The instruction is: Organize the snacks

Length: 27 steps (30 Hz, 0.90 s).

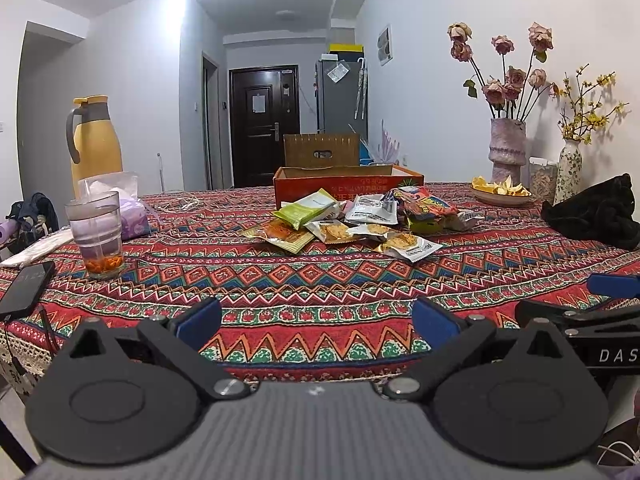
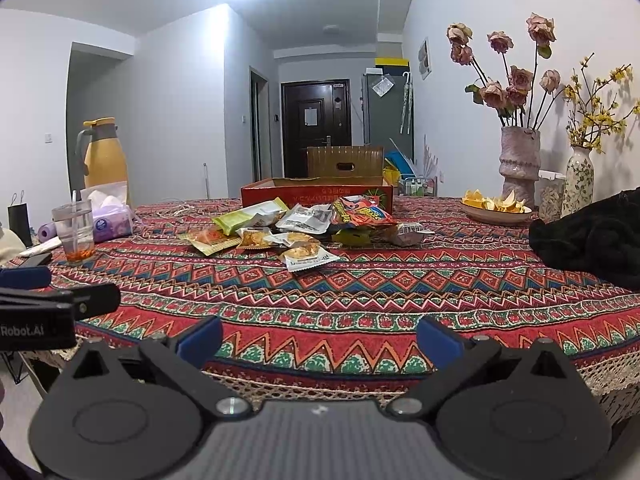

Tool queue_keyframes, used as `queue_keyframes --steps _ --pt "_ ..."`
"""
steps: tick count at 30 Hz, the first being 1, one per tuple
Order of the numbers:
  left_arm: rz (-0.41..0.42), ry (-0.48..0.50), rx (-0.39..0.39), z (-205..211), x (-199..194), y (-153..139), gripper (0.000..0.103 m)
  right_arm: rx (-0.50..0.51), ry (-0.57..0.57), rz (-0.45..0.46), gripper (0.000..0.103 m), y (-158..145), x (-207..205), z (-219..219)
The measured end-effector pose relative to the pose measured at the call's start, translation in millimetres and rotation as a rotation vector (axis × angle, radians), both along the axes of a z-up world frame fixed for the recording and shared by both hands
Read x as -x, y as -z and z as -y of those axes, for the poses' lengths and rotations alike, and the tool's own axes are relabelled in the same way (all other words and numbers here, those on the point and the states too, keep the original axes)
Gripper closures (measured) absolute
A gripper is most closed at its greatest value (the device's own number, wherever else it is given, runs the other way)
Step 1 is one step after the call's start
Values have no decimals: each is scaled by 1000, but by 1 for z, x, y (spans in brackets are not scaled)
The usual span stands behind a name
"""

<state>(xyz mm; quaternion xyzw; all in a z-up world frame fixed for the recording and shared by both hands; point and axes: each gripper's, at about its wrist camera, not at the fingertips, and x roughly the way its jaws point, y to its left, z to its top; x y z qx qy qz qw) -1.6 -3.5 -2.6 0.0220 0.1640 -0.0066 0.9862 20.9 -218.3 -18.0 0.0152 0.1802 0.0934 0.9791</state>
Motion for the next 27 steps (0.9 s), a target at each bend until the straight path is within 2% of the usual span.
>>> queue_keyframes --steps 15,27 --pt "-7 3 -1 -2 -5 1 0 -8 2 -3 0 0 -4 2" --pt "-55 -27 4 -15 -49 2 0 4 4 -50 0 3 -49 -1"
